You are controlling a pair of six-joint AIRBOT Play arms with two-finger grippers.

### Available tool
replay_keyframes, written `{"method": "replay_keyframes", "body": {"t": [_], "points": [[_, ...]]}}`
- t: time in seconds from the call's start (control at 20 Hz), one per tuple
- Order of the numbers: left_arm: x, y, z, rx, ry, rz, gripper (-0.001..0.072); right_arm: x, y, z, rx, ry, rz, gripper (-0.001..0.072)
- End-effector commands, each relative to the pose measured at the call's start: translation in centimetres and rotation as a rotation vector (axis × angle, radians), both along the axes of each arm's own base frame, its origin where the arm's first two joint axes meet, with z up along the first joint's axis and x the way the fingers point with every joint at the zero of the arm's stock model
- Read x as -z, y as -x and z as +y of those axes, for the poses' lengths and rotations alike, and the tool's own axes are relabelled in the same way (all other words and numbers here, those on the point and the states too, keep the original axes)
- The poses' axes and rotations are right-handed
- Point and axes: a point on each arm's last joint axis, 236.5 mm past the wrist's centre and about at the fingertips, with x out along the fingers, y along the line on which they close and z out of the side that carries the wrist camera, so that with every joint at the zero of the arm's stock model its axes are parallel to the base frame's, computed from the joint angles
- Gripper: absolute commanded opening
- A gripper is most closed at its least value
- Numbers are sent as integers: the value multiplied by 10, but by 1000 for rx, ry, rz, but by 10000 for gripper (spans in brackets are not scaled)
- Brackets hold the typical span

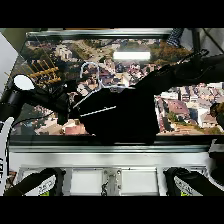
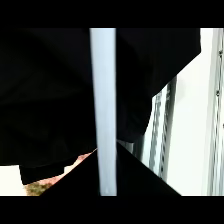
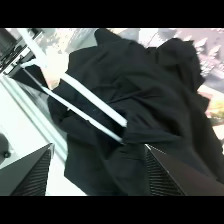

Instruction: Fold the clothes and pants, and hang the long-sleeved shirts on hangers.

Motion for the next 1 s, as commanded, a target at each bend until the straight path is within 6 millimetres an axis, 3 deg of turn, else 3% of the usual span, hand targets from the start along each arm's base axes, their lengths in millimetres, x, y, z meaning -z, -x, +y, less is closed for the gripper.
{"method": "replay_keyframes", "body": {"t": [0.0,0.2,0.45,0.55,0.65,0.75,0.95], "points": [[0,0,0,1,0,-1,12,-3,-8,-20,6,2,-39,611],[0,0,0,1,1,-1,12,-2,-15,-33,-18,45,-117,611],[0,-1,0,-1,-2,-3,12,-4,-16,-31,-30,39,-133,611],[0,-1,0,-1,-3,-3,12,3,-16,-35,-119,108,-223,611],[0,-1,0,-1,-3,-4,12,14,-8,-44,-224,137,-263,611],[0,-1,0,-1,-3,-4,12,20,-2,-53,-273,55,-271,611],[1,-1,0,-1,-2,-3,12,41,-21,-94,-201,-116,-316,611]]}}
